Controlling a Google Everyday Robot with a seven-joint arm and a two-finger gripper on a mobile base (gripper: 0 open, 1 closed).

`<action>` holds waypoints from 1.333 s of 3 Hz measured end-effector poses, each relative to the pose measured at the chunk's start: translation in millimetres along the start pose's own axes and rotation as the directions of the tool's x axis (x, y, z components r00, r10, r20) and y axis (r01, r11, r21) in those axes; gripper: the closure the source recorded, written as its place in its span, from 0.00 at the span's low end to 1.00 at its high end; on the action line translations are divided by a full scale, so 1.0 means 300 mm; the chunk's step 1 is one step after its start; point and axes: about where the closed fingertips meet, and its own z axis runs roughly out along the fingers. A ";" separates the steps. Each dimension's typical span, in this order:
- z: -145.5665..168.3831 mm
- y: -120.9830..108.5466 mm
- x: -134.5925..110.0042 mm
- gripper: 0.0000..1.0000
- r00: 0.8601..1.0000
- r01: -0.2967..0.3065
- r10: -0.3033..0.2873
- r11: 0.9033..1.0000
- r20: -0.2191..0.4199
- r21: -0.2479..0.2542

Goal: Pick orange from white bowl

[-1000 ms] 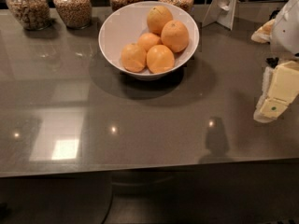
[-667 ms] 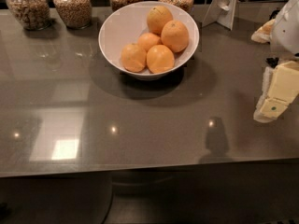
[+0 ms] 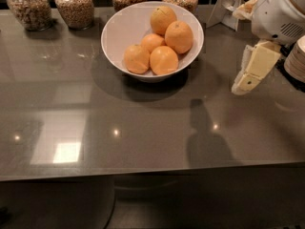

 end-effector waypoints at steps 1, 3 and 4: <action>0.100 -0.173 -0.090 0.00 0.988 0.018 -0.019 1.000 0.153 0.008; 0.079 -0.230 -0.103 0.00 0.983 0.012 -0.018 0.999 0.181 0.037; 0.102 -0.260 -0.123 0.00 0.981 0.049 -0.061 0.996 0.187 0.068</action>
Offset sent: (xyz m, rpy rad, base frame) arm 0.0541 0.0213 0.0016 0.1149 -0.0365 0.0635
